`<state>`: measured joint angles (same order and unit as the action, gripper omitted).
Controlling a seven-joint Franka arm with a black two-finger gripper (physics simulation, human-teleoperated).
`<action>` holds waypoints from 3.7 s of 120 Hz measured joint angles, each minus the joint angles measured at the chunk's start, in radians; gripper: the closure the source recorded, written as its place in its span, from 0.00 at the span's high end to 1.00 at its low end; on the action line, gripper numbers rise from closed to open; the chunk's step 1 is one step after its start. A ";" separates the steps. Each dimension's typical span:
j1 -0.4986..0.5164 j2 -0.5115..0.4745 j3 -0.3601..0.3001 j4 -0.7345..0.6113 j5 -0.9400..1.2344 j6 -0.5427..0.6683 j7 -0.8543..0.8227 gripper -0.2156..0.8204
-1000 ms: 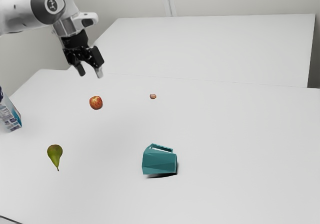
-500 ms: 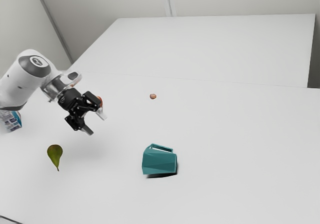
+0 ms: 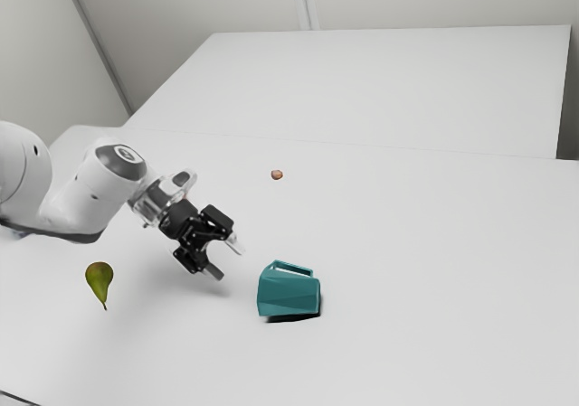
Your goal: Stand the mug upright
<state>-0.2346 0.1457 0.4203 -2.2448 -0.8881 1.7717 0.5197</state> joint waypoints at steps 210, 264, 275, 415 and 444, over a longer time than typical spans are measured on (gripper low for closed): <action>-0.130 -0.147 -0.196 0.090 0.300 0.263 0.103 0.04; -0.250 -0.118 -0.205 0.086 1.123 0.404 -0.204 0.03; -0.261 -0.096 -0.206 0.086 1.152 0.422 -0.268 0.03; -0.037 -0.107 -0.468 0.339 1.000 0.302 -0.583 0.72; 0.029 0.000 -0.479 0.781 0.959 0.004 -0.475 0.77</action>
<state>-0.2051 0.1462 -0.0591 -1.4634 0.0707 1.7759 0.0442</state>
